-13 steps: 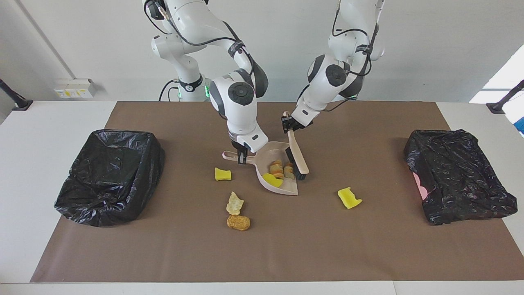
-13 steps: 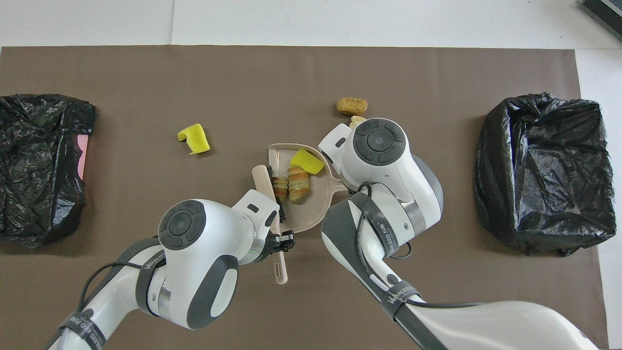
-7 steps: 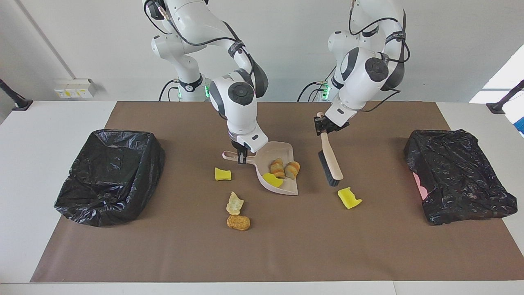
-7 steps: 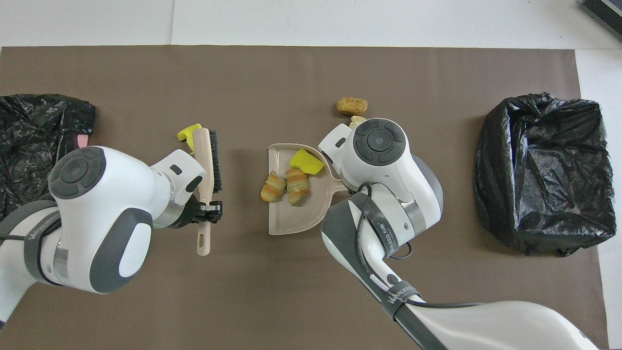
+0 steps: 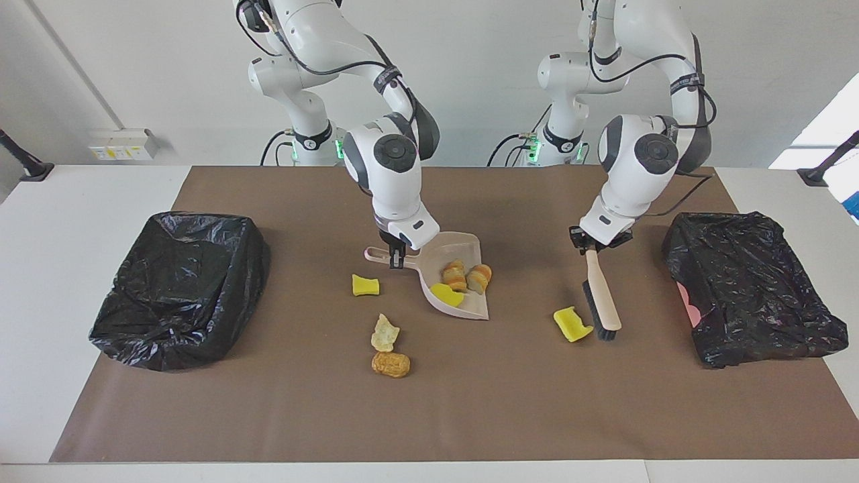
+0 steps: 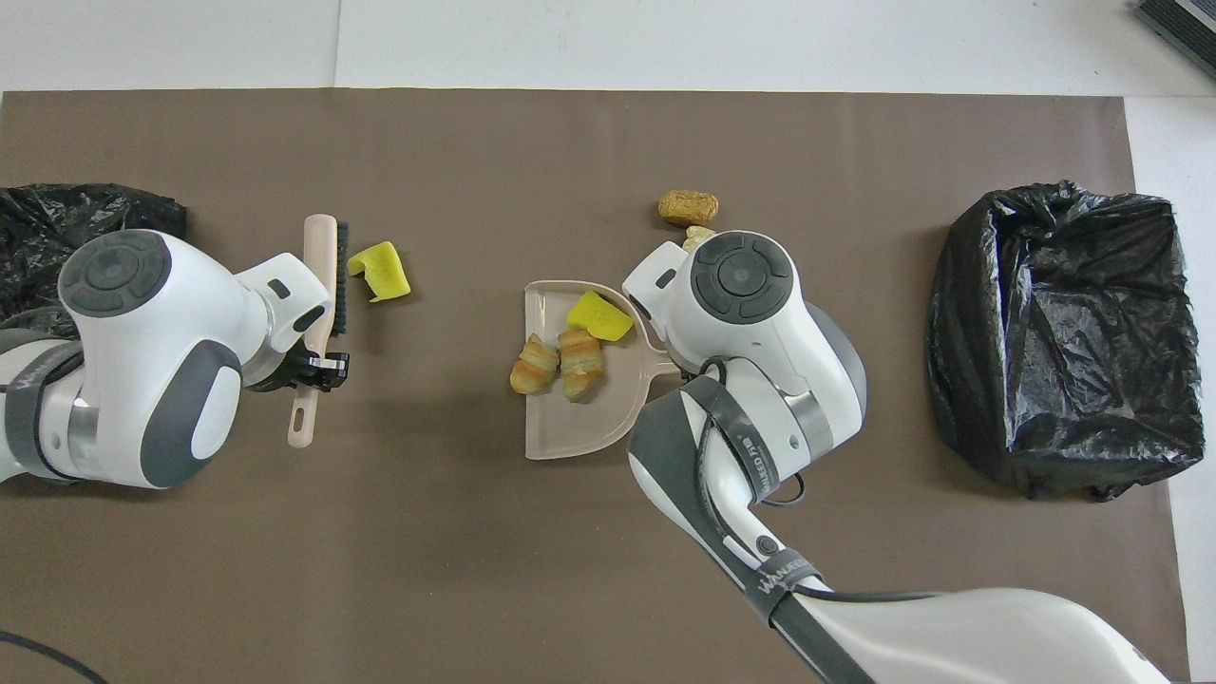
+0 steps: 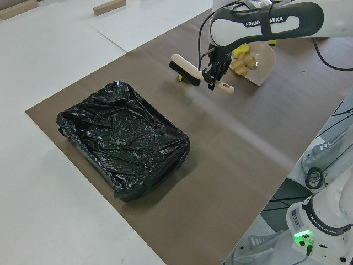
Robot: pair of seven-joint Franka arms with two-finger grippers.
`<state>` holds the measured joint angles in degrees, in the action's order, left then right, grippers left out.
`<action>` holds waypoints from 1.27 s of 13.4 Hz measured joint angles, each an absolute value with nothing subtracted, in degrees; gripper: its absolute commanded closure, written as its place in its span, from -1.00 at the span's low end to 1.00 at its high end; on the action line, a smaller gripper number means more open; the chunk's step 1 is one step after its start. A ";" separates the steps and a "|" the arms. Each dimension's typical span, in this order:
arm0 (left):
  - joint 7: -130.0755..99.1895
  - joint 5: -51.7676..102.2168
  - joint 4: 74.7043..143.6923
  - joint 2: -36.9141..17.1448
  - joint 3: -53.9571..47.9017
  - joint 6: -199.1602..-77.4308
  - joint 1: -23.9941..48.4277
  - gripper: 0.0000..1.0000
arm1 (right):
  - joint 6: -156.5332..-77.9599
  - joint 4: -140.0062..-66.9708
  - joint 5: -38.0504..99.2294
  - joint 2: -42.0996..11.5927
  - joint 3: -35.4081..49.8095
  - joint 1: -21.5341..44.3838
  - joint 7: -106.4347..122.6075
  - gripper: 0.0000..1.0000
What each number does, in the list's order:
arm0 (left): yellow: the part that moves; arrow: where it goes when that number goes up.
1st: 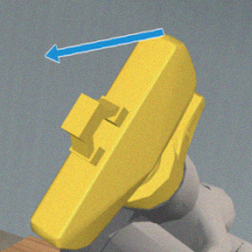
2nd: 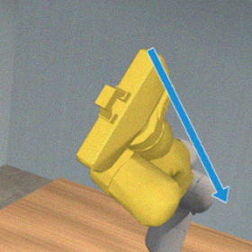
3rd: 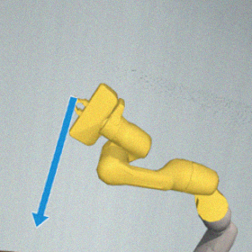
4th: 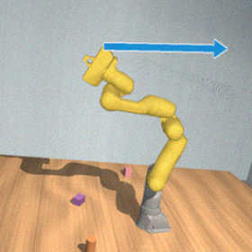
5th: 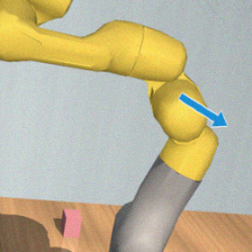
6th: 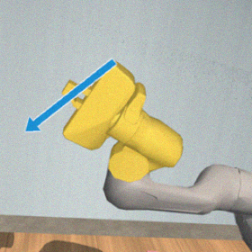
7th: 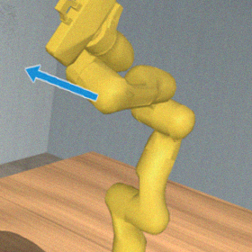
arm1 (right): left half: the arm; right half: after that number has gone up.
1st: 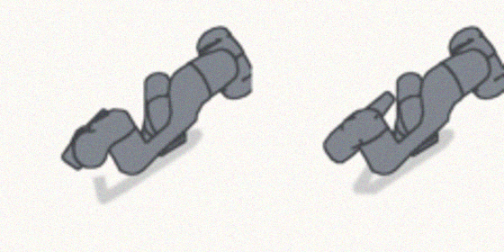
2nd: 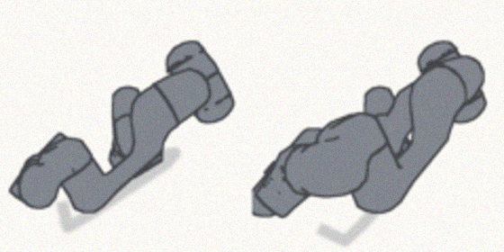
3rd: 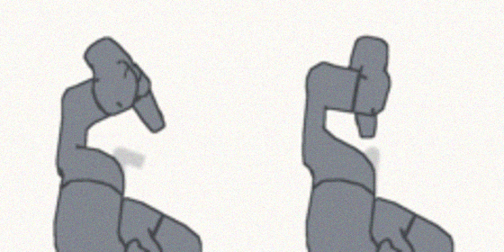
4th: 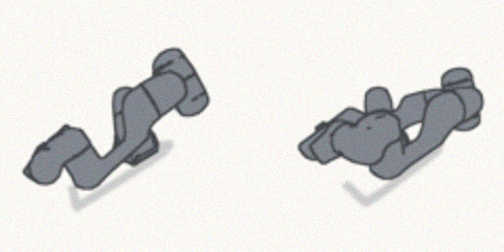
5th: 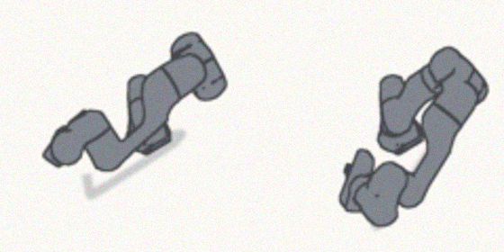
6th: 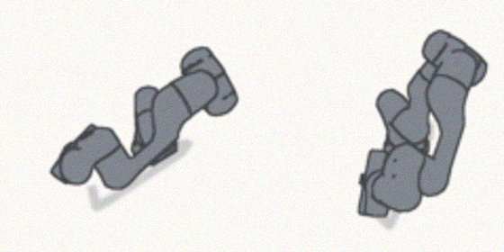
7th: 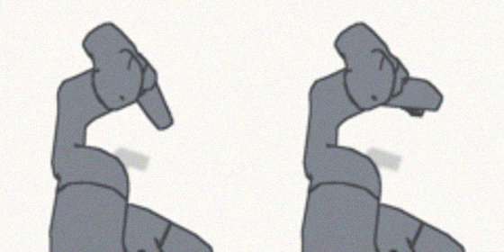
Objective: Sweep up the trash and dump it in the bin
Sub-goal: 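Sweep the remaining yellow sponge into the dustpan with the left gripper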
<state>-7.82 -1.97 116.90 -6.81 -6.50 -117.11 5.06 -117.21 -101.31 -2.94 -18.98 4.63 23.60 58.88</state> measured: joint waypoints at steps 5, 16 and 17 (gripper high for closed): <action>-8.21 -2.05 113.70 -12.26 -7.46 -117.44 5.27 1.00 | -117.22 -101.31 -2.94 -18.98 4.63 23.60 58.88 1.00; -19.81 6.94 117.06 -10.66 -8.63 -117.12 22.02 1.00 | -118.40 -101.68 -2.94 -19.02 4.64 23.60 58.88 1.00; -19.77 9.64 117.46 -10.22 -8.67 -116.62 22.37 1.00 | -118.40 -101.74 -2.94 -19.02 4.63 23.56 58.88 1.00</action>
